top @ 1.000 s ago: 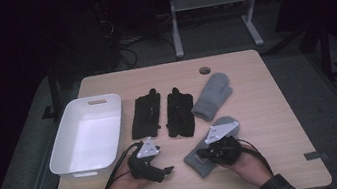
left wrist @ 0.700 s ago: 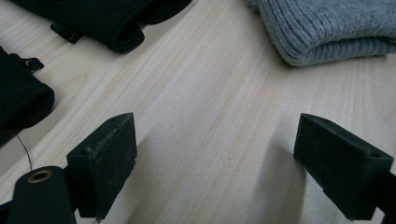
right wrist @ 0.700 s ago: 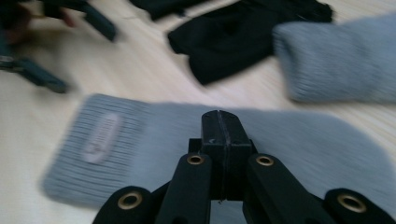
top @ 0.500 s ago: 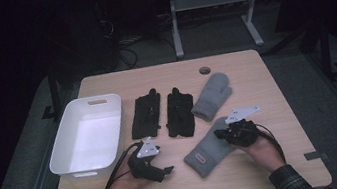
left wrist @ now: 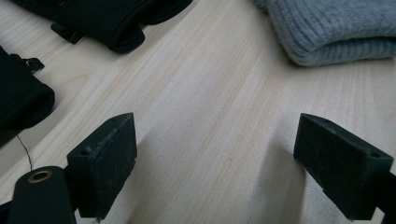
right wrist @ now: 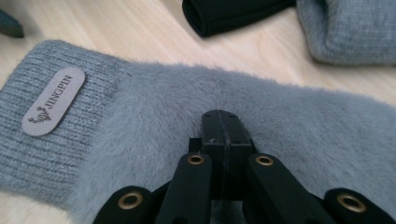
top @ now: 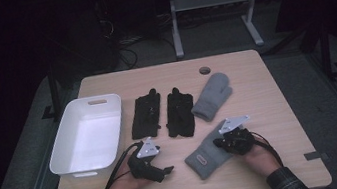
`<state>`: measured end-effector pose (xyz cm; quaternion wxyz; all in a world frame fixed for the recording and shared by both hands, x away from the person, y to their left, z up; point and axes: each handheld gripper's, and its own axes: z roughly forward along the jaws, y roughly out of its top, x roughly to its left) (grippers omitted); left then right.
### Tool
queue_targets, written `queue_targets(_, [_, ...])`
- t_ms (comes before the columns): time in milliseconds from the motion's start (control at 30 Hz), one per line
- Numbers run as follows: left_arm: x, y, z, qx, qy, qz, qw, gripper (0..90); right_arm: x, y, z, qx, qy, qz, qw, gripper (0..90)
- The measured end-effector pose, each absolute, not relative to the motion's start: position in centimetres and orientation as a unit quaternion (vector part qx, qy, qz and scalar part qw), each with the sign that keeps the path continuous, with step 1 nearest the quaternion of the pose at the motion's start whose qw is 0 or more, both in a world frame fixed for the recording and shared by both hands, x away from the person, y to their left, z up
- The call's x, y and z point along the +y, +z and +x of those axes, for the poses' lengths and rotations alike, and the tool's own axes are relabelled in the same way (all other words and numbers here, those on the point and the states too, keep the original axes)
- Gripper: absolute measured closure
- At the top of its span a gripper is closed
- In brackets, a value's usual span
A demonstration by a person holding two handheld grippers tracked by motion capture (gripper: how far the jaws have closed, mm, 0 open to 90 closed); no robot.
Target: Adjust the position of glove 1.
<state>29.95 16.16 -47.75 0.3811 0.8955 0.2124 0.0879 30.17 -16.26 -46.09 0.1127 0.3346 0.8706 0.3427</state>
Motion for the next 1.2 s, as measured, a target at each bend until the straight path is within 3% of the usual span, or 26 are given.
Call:
queue_targets(367, [16.2,-47.7,29.9,0.213,0.087,0.896,0.38,12.4,-17.9,-45.8,27.3,0.869,0.335,0.349,0.105,90.0])
queue_targets(700, [16.2,-47.7,30.0,0.212,0.089,0.896,0.38,12.4,-20.6,-44.3,28.1,0.834,0.382,0.372,0.144,50.8])
queue_targets(833, [16.2,-47.7,29.9,0.213,0.09,0.896,0.379,12.4,-22.6,-44.4,28.4,0.826,0.377,0.392,0.15,41.3])
queue_targets(1200, [16.1,-47.7,29.9,0.217,0.087,0.895,0.381,12.4,-28.9,-46.0,28.6,0.806,0.361,0.439,0.163,27.9])
